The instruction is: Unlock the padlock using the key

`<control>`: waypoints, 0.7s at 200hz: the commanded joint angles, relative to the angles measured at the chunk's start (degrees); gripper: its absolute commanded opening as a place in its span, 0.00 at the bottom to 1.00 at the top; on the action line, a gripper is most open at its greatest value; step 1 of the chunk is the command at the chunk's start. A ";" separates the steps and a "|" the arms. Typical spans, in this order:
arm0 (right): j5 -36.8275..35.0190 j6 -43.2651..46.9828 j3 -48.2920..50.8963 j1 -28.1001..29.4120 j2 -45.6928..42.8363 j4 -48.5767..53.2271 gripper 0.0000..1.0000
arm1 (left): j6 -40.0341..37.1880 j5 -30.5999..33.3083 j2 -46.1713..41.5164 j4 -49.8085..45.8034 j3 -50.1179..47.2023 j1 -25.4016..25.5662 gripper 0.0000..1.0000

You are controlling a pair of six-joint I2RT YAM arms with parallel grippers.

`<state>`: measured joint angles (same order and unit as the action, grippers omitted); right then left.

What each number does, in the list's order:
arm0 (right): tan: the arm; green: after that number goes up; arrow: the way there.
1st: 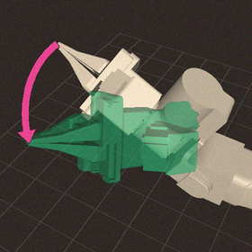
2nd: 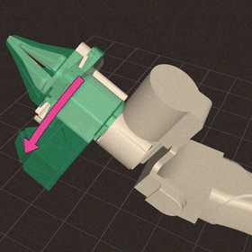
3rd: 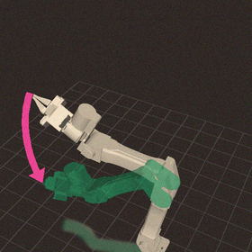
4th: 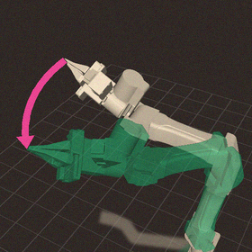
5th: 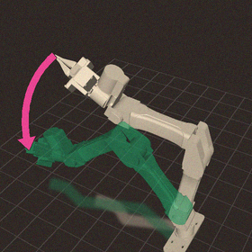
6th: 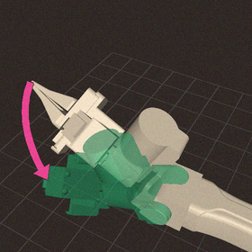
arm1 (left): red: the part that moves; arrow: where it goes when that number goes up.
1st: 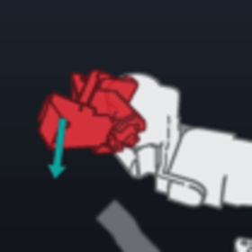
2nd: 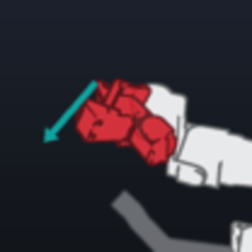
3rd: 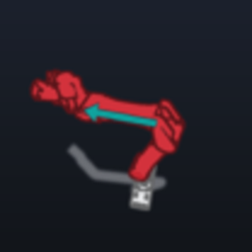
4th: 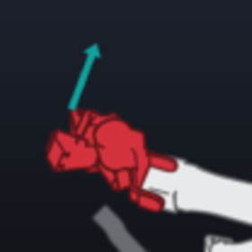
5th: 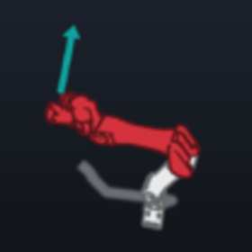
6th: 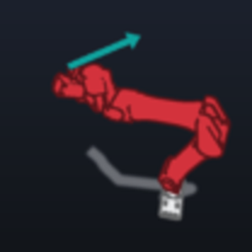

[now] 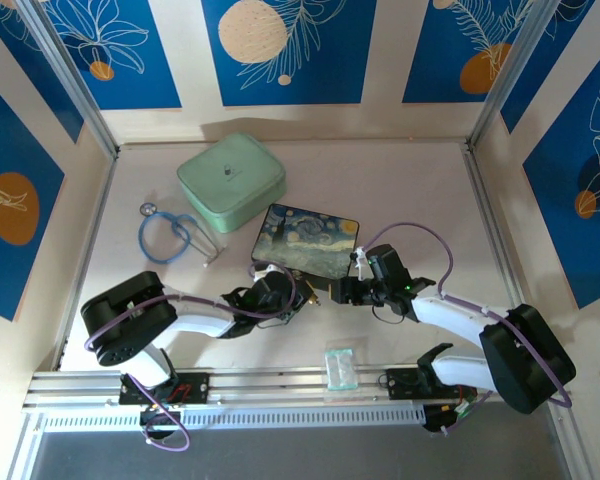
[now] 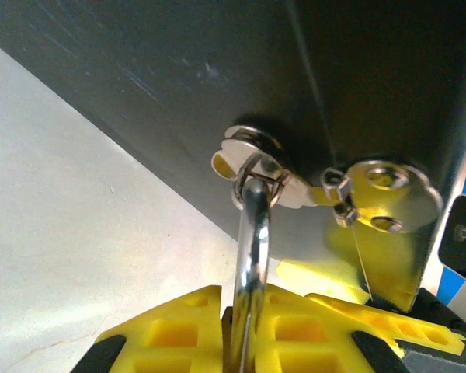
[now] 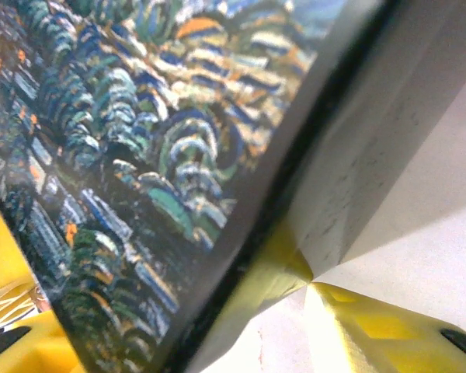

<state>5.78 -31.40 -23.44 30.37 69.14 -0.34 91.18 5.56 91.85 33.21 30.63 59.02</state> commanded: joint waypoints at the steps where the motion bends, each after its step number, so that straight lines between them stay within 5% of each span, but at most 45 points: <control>1: -0.77 -0.33 0.66 -0.05 -0.96 -1.25 0.52 | -1.08 -0.85 1.12 -3.46 -0.26 0.21 0.00; 51: -7.09 -2.68 0.62 4.00 -4.60 -0.86 0.52 | -11.26 -0.03 2.35 -16.57 3.11 -0.91 0.00; 88: -20.29 -8.69 -3.21 8.74 -4.00 5.75 0.52 | -18.95 -0.08 3.17 -25.92 5.33 -1.87 0.02; 140: -20.19 -11.25 -3.54 10.00 -2.79 3.61 0.56 | -24.35 3.66 2.51 -32.55 6.63 -2.34 0.11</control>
<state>-11.92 -40.14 -25.93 39.44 65.87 3.90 71.35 7.14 92.73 14.15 38.24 57.39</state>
